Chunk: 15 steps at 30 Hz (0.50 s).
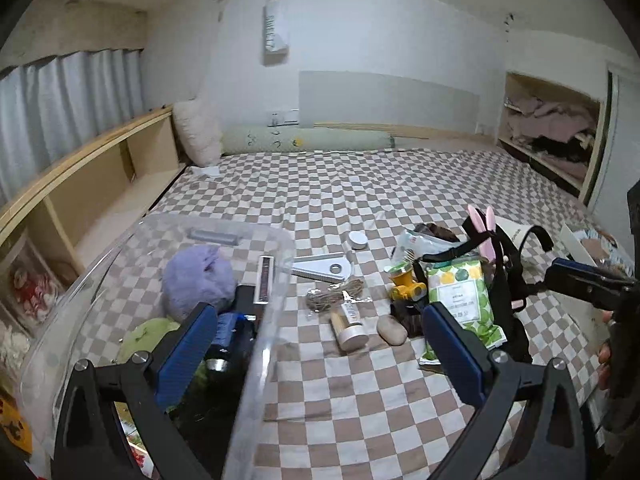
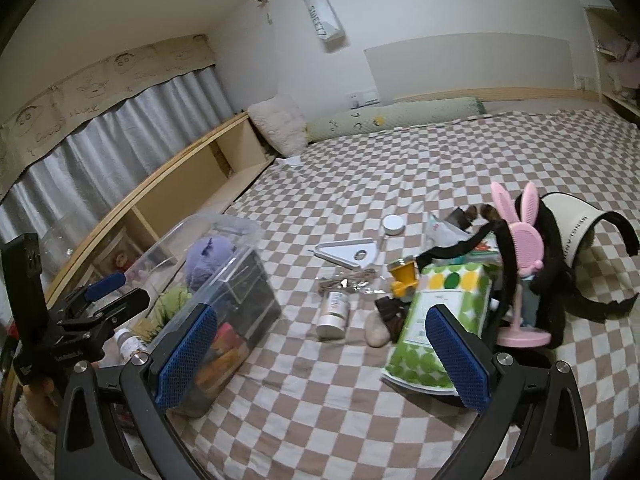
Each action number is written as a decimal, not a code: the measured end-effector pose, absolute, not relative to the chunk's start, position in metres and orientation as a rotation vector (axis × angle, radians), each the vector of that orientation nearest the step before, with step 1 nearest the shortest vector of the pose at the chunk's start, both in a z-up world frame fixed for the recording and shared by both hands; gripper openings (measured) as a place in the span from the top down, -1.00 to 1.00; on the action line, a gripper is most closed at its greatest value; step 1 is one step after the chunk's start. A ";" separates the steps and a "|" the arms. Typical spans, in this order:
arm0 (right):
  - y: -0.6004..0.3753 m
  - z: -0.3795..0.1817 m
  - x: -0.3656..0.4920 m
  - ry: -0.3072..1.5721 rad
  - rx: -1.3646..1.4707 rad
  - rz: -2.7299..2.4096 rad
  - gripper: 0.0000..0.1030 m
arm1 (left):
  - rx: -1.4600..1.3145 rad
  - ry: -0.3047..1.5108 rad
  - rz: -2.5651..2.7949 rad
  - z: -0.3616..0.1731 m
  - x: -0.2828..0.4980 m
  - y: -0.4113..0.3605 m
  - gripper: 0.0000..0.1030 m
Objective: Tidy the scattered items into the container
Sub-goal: 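Withdraw both grippers from the box back over the bed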
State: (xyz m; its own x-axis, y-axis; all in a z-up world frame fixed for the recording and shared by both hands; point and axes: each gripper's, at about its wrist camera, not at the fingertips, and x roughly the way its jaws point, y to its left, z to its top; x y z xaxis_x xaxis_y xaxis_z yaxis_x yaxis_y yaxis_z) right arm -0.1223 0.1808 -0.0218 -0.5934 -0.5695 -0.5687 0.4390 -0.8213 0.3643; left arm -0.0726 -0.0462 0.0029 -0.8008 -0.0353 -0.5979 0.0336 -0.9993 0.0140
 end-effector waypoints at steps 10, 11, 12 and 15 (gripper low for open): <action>0.200 -0.049 -0.144 -0.388 1.051 -2.311 -1.00 | 1.151 0.054 -3.053 -0.020 -0.109 -0.013 -0.99; 0.202 -0.053 -0.147 -0.410 1.061 -2.298 -1.00 | 1.184 0.050 -3.052 -0.026 -0.115 -0.009 -0.97; 0.203 -0.056 -0.151 -0.439 1.079 -2.279 -1.00 | 1.208 0.044 -3.048 -0.030 -0.120 -0.007 -0.96; 0.202 -0.070 -0.165 -0.519 1.180 -2.180 -1.00 | 1.281 0.006 -3.027 -0.047 -0.136 0.002 -0.88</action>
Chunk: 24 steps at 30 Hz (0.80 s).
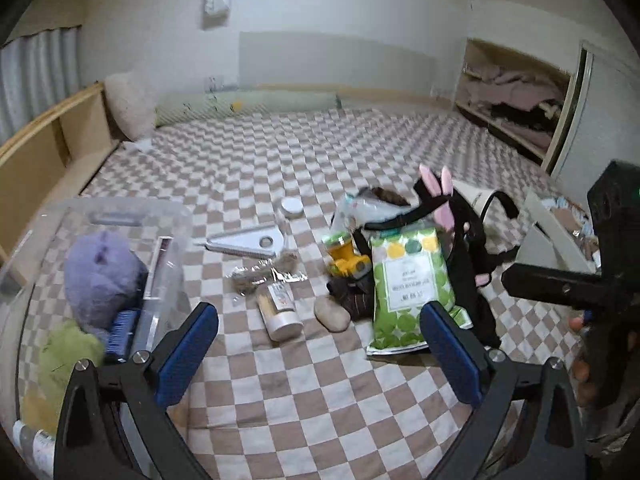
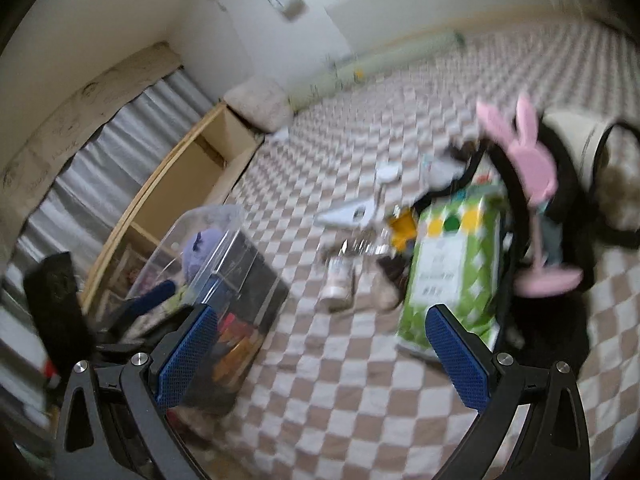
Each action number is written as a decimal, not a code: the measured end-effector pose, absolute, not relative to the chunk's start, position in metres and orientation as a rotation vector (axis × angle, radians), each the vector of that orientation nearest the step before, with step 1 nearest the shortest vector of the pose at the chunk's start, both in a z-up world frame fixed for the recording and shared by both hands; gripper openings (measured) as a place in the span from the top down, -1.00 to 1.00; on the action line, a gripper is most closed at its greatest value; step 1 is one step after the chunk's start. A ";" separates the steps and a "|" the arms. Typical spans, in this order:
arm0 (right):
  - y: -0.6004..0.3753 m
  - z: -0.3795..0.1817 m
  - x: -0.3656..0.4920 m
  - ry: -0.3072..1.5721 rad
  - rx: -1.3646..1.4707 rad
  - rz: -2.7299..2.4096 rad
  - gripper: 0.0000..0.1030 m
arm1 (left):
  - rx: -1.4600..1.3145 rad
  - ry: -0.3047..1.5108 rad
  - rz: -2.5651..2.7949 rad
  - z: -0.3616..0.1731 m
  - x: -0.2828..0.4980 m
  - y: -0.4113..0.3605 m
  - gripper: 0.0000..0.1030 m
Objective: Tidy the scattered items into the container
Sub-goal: 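Withdraw both grippers from the box back over the bed, then lower the right gripper onto the beige stone and close it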
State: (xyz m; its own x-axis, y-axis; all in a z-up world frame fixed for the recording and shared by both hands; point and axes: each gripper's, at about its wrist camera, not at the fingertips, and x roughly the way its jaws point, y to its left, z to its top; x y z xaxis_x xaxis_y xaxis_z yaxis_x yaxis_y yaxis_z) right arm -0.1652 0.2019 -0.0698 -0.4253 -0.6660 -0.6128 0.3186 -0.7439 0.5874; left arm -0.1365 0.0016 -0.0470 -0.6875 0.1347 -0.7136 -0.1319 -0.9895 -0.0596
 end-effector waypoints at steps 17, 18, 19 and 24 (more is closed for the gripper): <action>0.168 -0.155 -0.240 -0.820 1.420 -1.916 -1.00 | -1.374 0.103 2.628 -0.147 -0.212 -0.002 -0.39; 0.165 -0.162 -0.244 -0.835 1.438 -1.896 -1.00 | -1.377 0.088 2.629 -0.151 -0.216 -0.005 -0.39; 0.160 -0.171 -0.251 -0.847 1.464 -1.875 -1.00 | -1.377 0.077 2.629 -0.155 -0.218 -0.006 -0.39; 0.144 -0.202 -0.273 -0.862 1.538 -1.827 -1.00 | -1.362 0.065 2.613 -0.167 -0.227 -0.009 -0.39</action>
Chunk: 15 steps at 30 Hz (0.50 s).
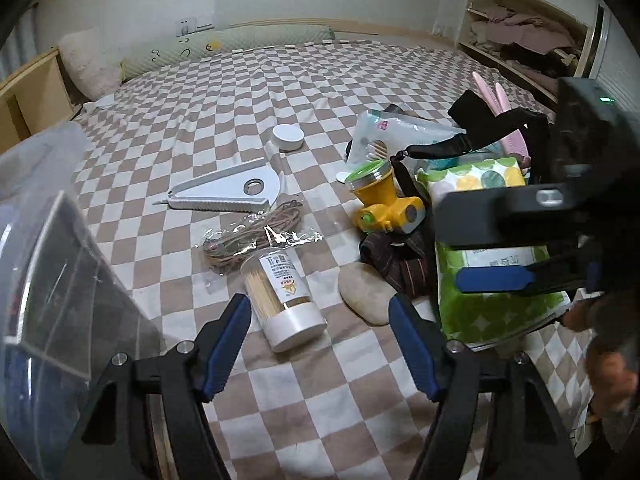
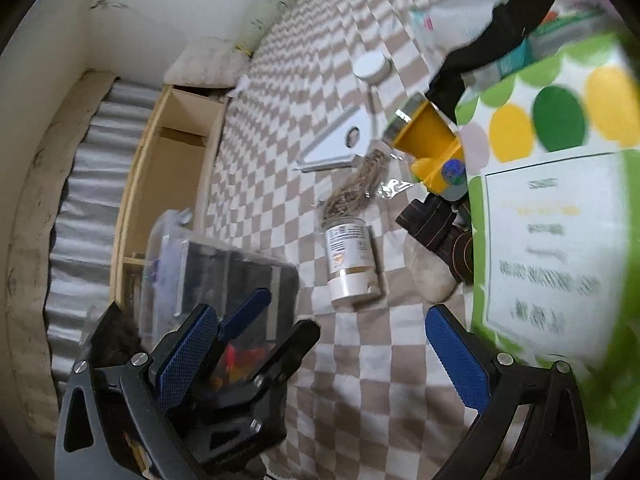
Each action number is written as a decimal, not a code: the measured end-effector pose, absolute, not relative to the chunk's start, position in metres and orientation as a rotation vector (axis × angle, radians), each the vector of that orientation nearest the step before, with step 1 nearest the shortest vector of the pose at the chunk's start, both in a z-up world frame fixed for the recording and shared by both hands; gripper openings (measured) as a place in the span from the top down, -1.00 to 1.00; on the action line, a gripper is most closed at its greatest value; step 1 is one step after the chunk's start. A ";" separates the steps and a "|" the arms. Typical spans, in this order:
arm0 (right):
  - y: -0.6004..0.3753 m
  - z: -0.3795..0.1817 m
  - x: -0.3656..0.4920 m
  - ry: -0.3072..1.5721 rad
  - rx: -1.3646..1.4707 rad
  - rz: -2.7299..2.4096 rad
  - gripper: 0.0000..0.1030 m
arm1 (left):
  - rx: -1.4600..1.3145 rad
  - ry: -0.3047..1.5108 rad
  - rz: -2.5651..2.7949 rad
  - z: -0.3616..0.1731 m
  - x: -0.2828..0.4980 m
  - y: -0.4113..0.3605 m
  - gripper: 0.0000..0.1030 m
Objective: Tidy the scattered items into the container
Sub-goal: 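Lower the right gripper onto the beige stone and close it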
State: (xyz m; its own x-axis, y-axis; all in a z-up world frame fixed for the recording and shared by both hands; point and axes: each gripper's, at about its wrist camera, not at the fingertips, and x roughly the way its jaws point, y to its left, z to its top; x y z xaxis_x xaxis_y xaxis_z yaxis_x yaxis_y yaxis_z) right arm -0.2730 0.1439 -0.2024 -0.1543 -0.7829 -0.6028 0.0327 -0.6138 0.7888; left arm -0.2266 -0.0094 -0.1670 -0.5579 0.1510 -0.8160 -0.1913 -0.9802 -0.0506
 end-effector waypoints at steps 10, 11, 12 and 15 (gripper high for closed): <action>0.113 -0.227 -0.287 -0.701 1.663 -1.829 -1.00 | -1.370 0.107 2.590 -0.186 -0.231 -0.020 -0.39; 0.113 -0.228 -0.287 -0.685 1.668 -1.849 -1.00 | -1.369 0.119 2.589 -0.186 -0.230 -0.020 -0.39; 0.115 -0.229 -0.287 -0.669 1.677 -1.872 -0.98 | -1.364 0.134 2.589 -0.186 -0.229 -0.021 -0.39; 0.127 -0.235 -0.289 -0.657 1.711 -1.910 -0.66 | -1.347 0.168 2.582 -0.184 -0.227 -0.022 -0.39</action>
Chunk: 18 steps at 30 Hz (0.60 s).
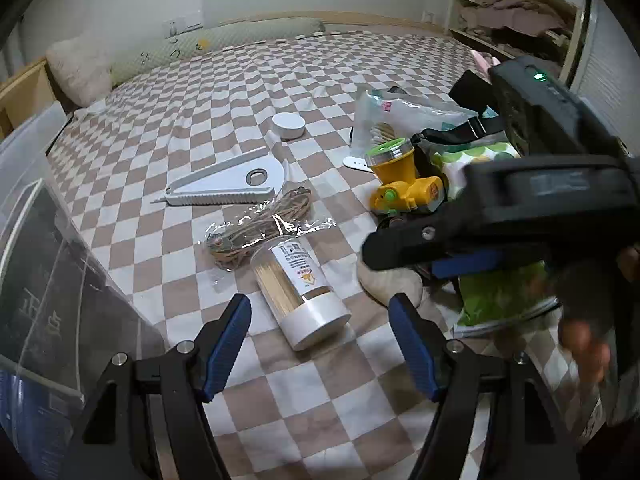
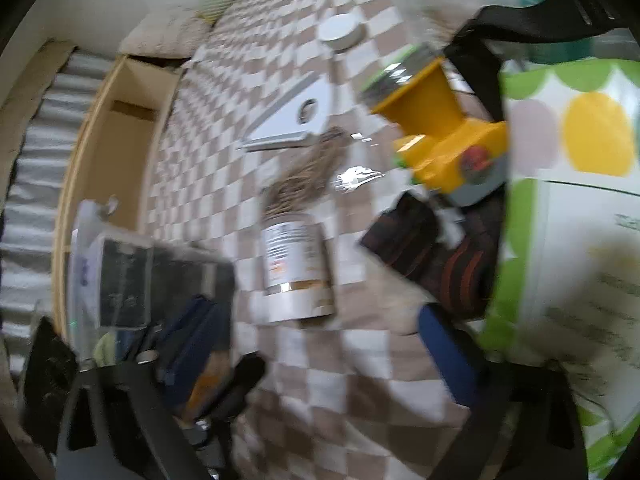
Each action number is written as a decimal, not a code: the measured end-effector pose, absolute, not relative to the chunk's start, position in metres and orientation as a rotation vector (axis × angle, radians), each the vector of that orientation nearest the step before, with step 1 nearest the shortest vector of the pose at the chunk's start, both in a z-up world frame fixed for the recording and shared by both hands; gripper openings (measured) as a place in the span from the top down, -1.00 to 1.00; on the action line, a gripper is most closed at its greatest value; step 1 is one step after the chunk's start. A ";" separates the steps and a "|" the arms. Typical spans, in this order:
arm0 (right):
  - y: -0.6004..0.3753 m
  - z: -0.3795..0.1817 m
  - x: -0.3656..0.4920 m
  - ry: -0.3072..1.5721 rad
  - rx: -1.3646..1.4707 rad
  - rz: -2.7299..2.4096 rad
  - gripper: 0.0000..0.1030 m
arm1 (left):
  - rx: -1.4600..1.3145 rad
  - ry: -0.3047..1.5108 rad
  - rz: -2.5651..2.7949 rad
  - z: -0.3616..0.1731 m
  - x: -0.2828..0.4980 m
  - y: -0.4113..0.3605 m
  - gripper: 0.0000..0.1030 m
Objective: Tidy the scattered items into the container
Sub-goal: 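Lower the right gripper onto the beige stone and close it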
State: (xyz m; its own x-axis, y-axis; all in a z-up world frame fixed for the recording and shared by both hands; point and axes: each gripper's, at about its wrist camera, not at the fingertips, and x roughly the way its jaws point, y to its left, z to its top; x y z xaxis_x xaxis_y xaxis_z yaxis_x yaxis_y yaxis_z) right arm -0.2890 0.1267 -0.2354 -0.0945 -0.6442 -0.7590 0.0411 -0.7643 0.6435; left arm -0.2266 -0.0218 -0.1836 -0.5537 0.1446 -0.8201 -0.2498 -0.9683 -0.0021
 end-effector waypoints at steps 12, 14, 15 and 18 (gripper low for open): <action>0.185 -0.250 -0.308 -0.768 1.744 -2.045 1.00 | -1.310 0.201 2.559 -0.176 -0.222 -0.022 -0.39; 0.184 -0.246 -0.311 -0.745 1.721 -2.084 1.00 | -1.306 0.204 2.561 -0.175 -0.221 -0.022 -0.39; 0.184 -0.245 -0.314 -0.738 1.710 -2.099 1.00 | -1.302 0.209 2.564 -0.175 -0.220 -0.023 -0.39; 0.189 -0.244 -0.322 -0.754 1.671 -2.132 1.00 | -1.301 0.214 2.571 -0.174 -0.219 -0.026 -0.39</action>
State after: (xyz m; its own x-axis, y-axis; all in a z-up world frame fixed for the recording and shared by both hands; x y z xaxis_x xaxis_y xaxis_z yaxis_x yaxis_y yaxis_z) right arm -0.3222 0.1894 -0.2436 -0.2585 -0.5558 -0.7901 -0.0646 -0.8062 0.5882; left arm -0.2194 -0.0262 -0.1735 -0.5693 0.1568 -0.8071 -0.2881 -0.9574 0.0172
